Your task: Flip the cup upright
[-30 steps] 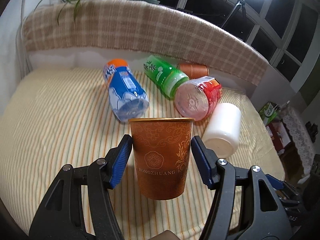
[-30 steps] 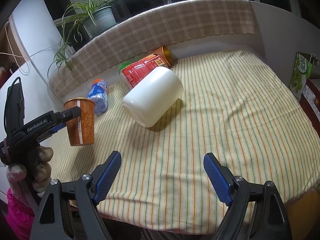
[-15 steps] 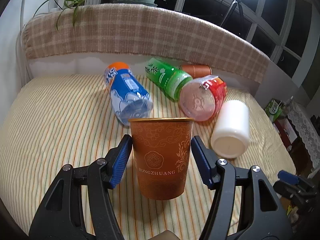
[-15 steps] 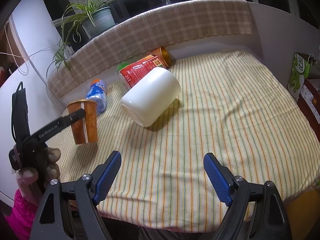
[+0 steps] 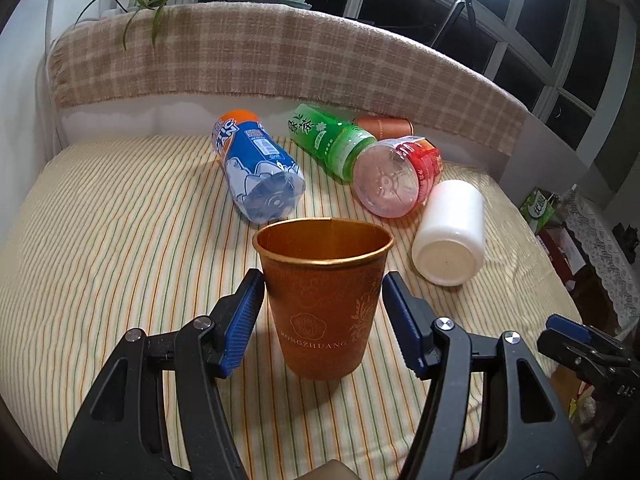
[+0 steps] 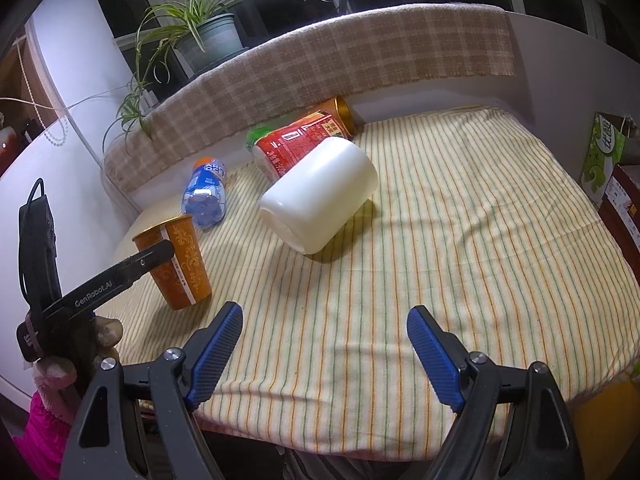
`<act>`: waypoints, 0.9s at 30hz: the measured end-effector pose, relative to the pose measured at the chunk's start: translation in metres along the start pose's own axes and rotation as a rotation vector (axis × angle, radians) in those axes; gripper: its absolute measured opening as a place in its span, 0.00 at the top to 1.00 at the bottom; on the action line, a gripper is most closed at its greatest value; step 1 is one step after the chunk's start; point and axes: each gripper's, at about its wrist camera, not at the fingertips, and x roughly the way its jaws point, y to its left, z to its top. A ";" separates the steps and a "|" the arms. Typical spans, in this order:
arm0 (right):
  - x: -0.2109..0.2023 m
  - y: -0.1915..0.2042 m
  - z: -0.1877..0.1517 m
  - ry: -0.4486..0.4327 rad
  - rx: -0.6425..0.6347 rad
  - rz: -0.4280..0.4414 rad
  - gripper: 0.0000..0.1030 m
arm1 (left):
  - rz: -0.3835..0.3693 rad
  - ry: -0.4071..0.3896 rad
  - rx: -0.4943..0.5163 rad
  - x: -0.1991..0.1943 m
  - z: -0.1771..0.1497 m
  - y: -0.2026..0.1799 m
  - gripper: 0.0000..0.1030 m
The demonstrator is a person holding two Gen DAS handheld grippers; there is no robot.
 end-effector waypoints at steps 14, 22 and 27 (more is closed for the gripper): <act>-0.006 0.011 -0.007 -0.012 -0.024 0.004 0.16 | -0.039 0.040 0.013 -0.015 -0.017 -0.006 0.39; -0.013 0.014 -0.010 -0.023 -0.032 0.003 0.16 | -0.052 0.051 0.012 -0.022 -0.020 -0.007 0.39; -0.017 0.016 -0.012 -0.029 -0.039 0.003 0.16 | -0.051 0.050 0.012 -0.026 -0.022 -0.007 0.39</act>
